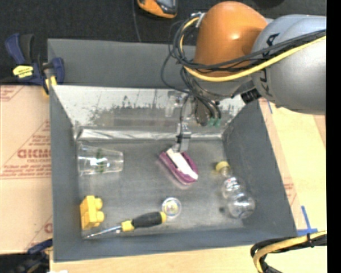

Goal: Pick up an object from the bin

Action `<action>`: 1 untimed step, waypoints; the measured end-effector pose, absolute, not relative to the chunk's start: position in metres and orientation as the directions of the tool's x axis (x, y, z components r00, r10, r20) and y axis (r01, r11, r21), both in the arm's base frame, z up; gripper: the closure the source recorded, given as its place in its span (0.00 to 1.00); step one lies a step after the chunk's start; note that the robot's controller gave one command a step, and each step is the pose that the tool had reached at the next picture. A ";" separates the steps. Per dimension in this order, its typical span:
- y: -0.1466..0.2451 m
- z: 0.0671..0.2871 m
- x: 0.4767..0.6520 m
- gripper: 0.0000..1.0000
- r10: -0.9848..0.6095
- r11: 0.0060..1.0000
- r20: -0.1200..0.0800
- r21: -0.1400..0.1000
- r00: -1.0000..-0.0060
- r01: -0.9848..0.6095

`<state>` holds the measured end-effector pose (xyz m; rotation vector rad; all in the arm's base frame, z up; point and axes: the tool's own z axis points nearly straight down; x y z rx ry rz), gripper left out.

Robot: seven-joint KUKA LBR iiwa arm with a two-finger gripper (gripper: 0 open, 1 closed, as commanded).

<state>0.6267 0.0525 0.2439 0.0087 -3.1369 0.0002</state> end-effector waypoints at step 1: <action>0.053 0.249 0.628 0.00 -0.005 1.000 -0.004 0.001 -1.000 -0.005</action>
Offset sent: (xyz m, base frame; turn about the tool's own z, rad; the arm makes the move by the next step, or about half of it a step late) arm 0.0013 0.1318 -0.1739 -0.2463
